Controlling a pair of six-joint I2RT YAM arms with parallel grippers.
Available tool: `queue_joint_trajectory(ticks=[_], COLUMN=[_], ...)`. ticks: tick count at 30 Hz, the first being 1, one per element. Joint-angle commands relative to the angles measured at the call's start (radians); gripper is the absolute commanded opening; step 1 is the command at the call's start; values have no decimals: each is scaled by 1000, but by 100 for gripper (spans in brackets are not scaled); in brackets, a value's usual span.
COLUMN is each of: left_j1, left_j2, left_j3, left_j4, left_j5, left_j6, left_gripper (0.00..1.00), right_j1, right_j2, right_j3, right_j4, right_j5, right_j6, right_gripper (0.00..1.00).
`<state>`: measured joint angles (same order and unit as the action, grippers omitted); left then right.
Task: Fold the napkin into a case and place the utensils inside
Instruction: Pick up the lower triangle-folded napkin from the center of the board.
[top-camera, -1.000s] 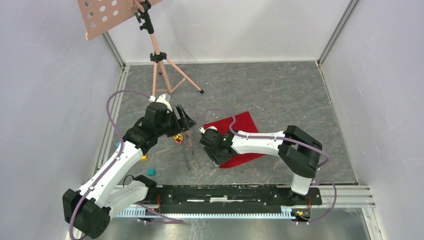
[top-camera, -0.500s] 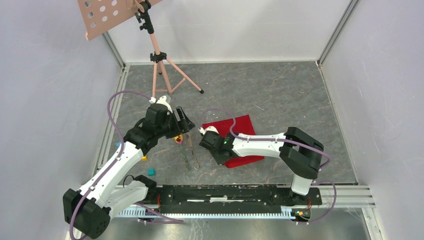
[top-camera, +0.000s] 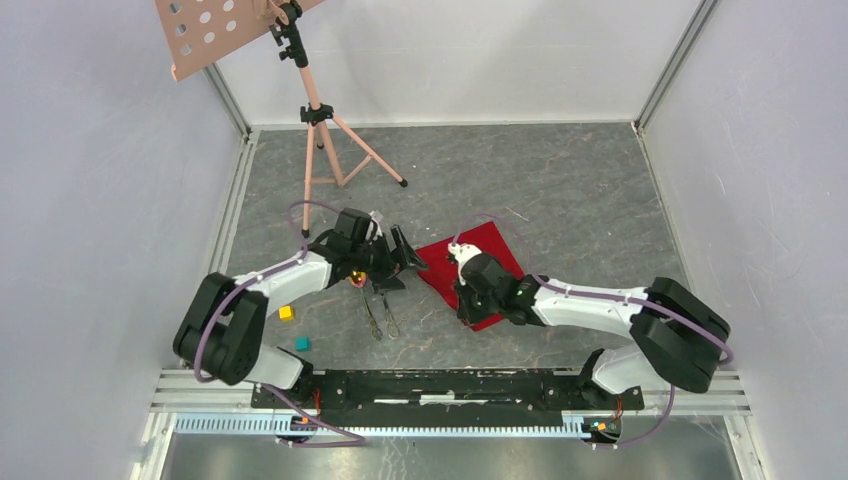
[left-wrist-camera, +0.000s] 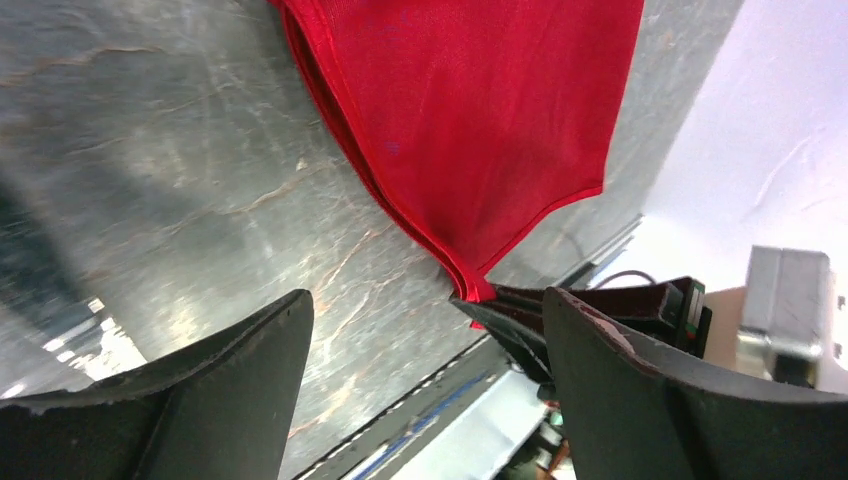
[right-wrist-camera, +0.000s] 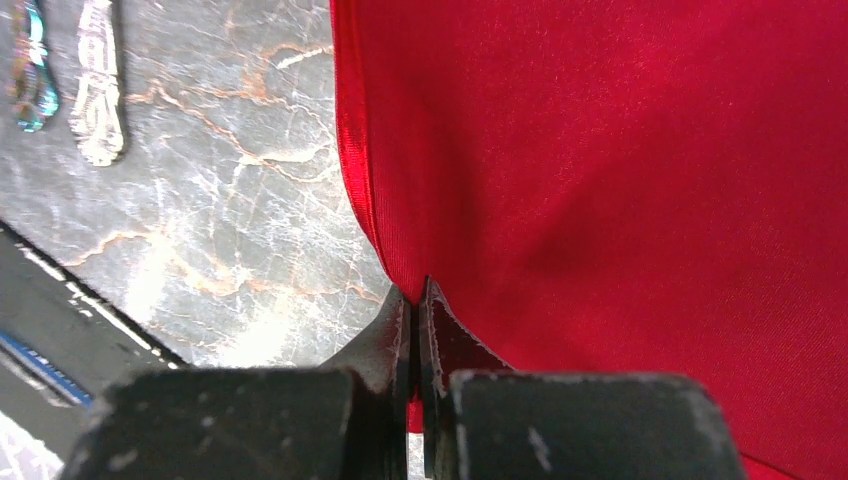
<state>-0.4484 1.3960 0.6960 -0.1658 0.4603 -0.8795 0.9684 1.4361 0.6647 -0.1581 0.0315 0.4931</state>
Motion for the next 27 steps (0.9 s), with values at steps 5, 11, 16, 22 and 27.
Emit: queue_joint_trajectory(ticks=[5,11,16,22,27], left_j1=[-81,-114,-111,-107,-100], left_j2=[160,230,278,323,340], left_j3=[-19,6,40,59,88], left_j4=[359,376,341,324,293], left_j5=[34,-68,-148,-201,-231], left_j6=[-326,-371,-340,-304,-257], left_gripper=[89,79,71,60,61], right_j1=[-79,-115,-137,-165,-181], right_j2=[-154,-217,-244,-268,-269], right_j3=[-122,-195,-234,-258,-277], right_j4=[232,298,330,340,361], right_j5=[-135,-169,-195,-220,-246], right_j6=[1,2,-1,-17,-18], right_gripper=[0,0,0,0,0])
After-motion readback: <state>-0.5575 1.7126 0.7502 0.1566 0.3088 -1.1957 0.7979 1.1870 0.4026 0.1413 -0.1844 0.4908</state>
